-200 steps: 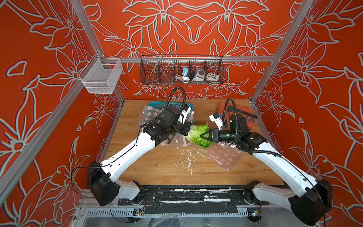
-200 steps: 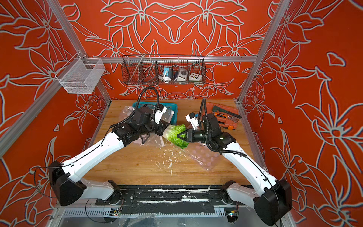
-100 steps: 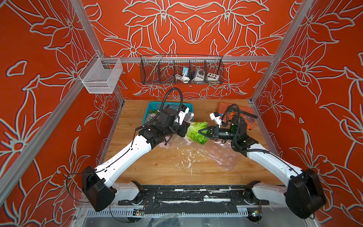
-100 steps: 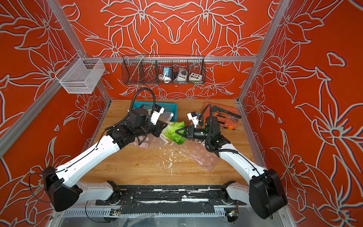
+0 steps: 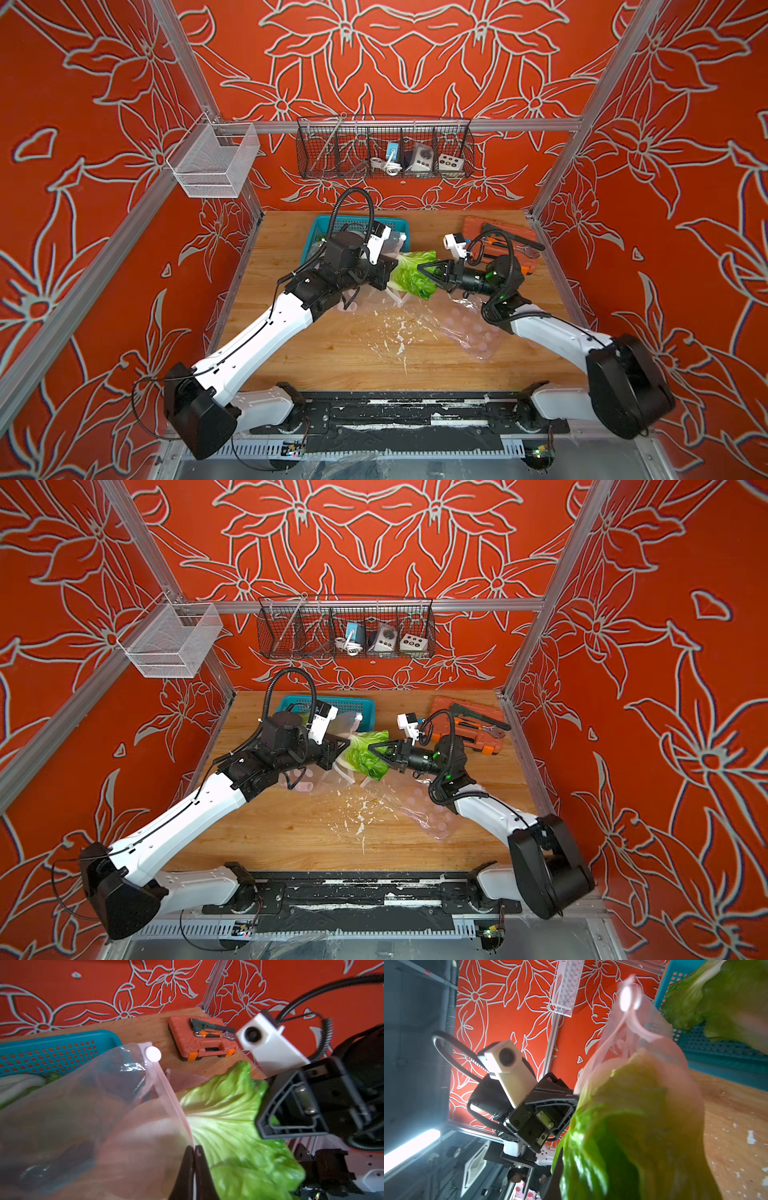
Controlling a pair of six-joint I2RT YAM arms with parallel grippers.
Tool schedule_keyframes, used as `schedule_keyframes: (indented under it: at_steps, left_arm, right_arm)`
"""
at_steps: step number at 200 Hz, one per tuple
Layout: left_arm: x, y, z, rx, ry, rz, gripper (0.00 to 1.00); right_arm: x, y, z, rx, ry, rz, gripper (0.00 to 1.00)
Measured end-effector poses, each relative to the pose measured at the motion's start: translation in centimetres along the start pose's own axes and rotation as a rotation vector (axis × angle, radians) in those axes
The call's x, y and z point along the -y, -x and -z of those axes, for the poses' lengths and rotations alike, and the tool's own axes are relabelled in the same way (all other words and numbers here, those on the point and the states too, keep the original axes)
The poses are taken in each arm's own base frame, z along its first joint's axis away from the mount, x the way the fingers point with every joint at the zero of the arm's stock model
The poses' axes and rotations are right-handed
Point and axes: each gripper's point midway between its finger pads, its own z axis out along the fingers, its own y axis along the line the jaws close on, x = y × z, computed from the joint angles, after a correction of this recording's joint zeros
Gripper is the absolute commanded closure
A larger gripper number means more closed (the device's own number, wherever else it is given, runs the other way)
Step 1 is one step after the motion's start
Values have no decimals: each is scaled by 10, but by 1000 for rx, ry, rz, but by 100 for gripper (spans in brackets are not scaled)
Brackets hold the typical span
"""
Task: Put the chinese cabbages into a zipper bag and zip it
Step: Place the Chinese cabbage in the zipper food storage bag.
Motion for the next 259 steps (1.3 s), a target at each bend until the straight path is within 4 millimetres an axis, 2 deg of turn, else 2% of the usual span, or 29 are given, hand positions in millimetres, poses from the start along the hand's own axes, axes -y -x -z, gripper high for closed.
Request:
schedule_keyframes:
  at_steps: [25, 48, 62, 88, 106, 125, 159, 181, 214, 259]
  left_arm:
    - [9, 11, 5, 40, -39, 16, 100]
    - [3, 11, 7, 41, -39, 29, 100]
    - [-7, 9, 8, 38, -27, 45, 100]
    - [-18, 9, 10, 38, -6, 52, 100]
    - [-21, 9, 11, 30, 5, 39, 100]
    - [-24, 15, 15, 39, 18, 31, 100]
    - [-22, 25, 20, 55, 2, 32, 100]
    - [-20, 21, 20, 42, -10, 41, 100]
    - [-21, 13, 16, 22, -18, 51, 100]
    - [-20, -7, 7, -8, -63, 96, 100]
  right_arm:
    - [24, 1, -3, 4, -27, -57, 100]
    - [36, -4, 2, -3, -120, -44, 100]
    - [29, -8, 4, -19, -175, 14, 100]
    - [0, -12, 6, -49, -211, 163, 100]
    - [-4, -17, 8, -85, -268, 237, 100]
    - [11, -24, 12, -126, -370, 277, 100]
    - [50, -37, 29, -191, -581, 291, 100]
    - [57, -40, 34, -216, -647, 319, 100]
    - [45, -43, 30, -232, -620, 346, 100]
    - [-7, -40, 10, -183, -393, 340, 100]
